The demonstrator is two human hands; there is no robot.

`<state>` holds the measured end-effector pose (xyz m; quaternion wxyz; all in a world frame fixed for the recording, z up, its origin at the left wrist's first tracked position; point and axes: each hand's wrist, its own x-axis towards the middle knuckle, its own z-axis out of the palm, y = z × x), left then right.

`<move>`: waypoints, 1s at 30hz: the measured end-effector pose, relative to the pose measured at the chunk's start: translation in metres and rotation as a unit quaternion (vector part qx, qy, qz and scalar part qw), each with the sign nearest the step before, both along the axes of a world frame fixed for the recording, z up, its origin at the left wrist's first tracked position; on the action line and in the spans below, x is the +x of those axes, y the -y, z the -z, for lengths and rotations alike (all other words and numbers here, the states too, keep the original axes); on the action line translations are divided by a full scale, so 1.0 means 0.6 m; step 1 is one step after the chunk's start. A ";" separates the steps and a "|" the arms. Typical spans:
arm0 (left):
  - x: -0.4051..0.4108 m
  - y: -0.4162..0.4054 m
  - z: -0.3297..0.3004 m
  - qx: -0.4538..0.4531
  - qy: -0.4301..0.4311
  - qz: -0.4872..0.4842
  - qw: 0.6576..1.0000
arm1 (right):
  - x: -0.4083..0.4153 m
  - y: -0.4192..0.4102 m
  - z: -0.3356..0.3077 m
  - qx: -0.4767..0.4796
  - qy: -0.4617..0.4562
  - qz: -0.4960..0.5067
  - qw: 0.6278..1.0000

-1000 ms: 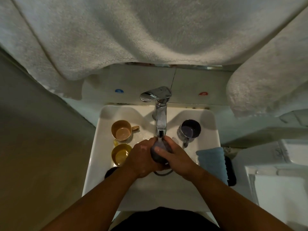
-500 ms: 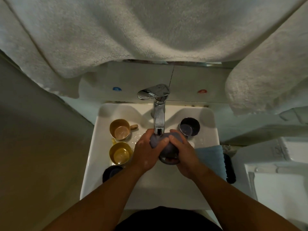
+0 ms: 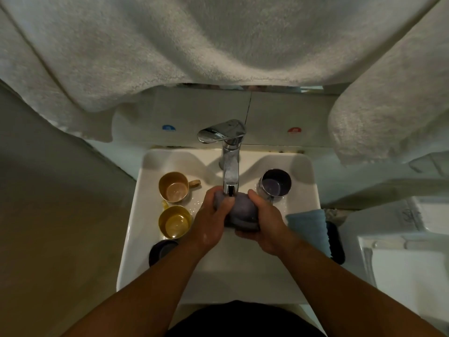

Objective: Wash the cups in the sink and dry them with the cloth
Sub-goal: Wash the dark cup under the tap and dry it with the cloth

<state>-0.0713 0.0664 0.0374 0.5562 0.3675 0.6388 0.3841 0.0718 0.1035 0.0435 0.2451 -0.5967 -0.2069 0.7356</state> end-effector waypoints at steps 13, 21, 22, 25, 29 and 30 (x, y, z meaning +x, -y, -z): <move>-0.025 0.009 0.005 -0.034 -0.233 0.078 0.969 | -0.035 -0.001 -0.008 -0.019 0.051 -0.041 0.998; -0.039 0.015 0.019 -0.021 -0.198 -0.047 0.979 | -0.060 0.009 -0.017 0.048 0.021 -0.020 0.998; -0.039 0.016 0.017 -0.023 -0.181 -0.066 0.981 | -0.053 0.016 -0.010 0.102 0.013 -0.051 0.993; -0.042 0.017 0.010 -0.022 -0.182 -0.058 0.981 | -0.023 0.023 0.008 0.190 0.014 -0.133 0.973; -0.048 0.011 0.011 0.007 -0.191 -0.044 0.981 | -0.011 0.012 0.014 0.176 -0.001 -0.151 0.973; -0.050 0.010 0.009 0.009 -0.189 -0.036 0.981 | -0.013 0.009 0.014 0.170 -0.012 -0.131 0.977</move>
